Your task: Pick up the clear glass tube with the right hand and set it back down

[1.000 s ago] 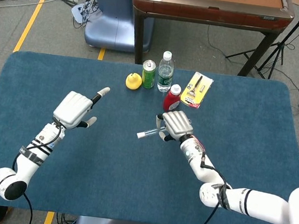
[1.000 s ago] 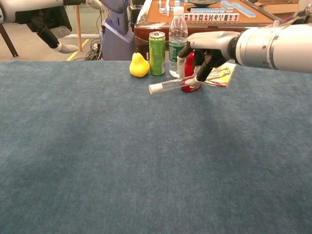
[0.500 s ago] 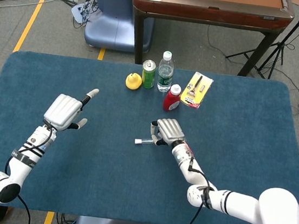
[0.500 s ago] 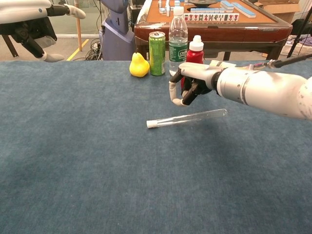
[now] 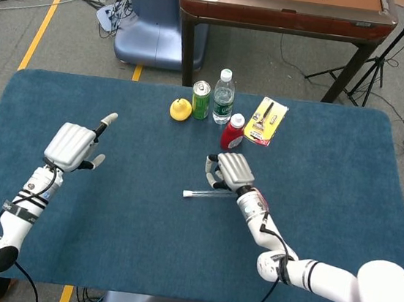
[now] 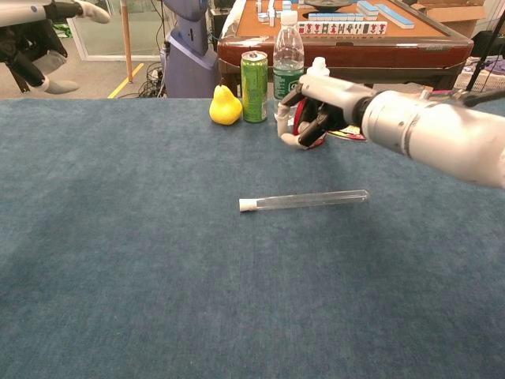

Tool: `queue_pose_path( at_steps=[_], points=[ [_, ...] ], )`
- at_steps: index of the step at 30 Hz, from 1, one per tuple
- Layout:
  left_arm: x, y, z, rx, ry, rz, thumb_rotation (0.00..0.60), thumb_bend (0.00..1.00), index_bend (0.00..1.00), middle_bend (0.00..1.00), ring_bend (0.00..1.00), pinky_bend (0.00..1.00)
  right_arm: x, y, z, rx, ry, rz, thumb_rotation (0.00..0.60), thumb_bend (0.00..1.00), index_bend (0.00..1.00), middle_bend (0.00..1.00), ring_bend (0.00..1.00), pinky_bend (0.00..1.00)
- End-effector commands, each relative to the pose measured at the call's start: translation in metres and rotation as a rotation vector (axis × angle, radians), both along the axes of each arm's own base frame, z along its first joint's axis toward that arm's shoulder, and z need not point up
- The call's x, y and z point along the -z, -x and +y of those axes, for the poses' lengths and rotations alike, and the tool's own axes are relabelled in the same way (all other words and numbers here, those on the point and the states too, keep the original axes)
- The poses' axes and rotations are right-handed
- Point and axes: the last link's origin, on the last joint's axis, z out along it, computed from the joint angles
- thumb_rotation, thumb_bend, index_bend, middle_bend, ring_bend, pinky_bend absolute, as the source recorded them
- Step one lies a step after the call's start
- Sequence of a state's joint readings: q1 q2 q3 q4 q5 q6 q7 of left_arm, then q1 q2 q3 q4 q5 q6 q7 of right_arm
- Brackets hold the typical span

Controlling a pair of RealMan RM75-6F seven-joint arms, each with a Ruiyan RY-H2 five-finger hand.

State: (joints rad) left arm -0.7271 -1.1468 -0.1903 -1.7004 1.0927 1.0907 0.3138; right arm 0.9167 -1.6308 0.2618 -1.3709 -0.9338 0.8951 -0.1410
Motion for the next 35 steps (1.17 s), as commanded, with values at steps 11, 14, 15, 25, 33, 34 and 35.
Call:
queue_pose_path(
  at_steps=[11, 14, 15, 25, 33, 34, 35],
  points=[
    [-0.030, 0.073, -0.043, -0.181, -0.077, -0.012, 0.600, 0.27, 0.00, 0.37, 0.36, 0.57, -0.149, 0.076, 0.076, 0.068, 0.211, 0.179, 0.600, 0.23, 0.38, 0.53, 0.57, 0.86],
    [-0.036, 0.088, -0.060, -0.206, -0.110, -0.026, 0.600, 0.26, 0.00, 0.29, 0.30, 0.48, -0.168, 0.097, 0.097, 0.102, 0.225, 0.221, 0.600, 0.21, 0.34, 0.43, 0.45, 0.72],
    [-0.038, 0.092, -0.065, -0.214, -0.120, -0.032, 0.600, 0.25, 0.00, 0.27, 0.28, 0.44, -0.174, 0.104, 0.103, 0.115, 0.231, 0.228, 0.600, 0.20, 0.34, 0.42, 0.43, 0.71],
    [-0.051, 0.126, -0.126, -0.270, -0.214, -0.043, 0.600, 0.25, 0.02, 0.24, 0.25, 0.34, -0.209, 0.168, 0.164, 0.244, 0.323, 0.263, 0.600, 0.21, 0.33, 0.41, 0.40, 0.68],
    [-0.046, 0.129, -0.159, -0.294, -0.228, -0.037, 0.600, 0.25, 0.06, 0.24, 0.25, 0.33, -0.205, 0.182, 0.184, 0.255, 0.350, 0.237, 0.600, 0.22, 0.34, 0.45, 0.40, 0.68],
    [-0.046, 0.128, -0.160, -0.292, -0.231, -0.040, 0.600, 0.25, 0.07, 0.24, 0.25, 0.32, -0.205, 0.182, 0.185, 0.251, 0.352, 0.236, 0.600, 0.23, 0.34, 0.45, 0.40, 0.68],
    [-0.045, 0.127, -0.161, -0.288, -0.234, -0.041, 0.600, 0.25, 0.07, 0.24, 0.25, 0.32, -0.204, 0.182, 0.185, 0.246, 0.354, 0.235, 0.600, 0.23, 0.34, 0.46, 0.40, 0.68]
  ],
)
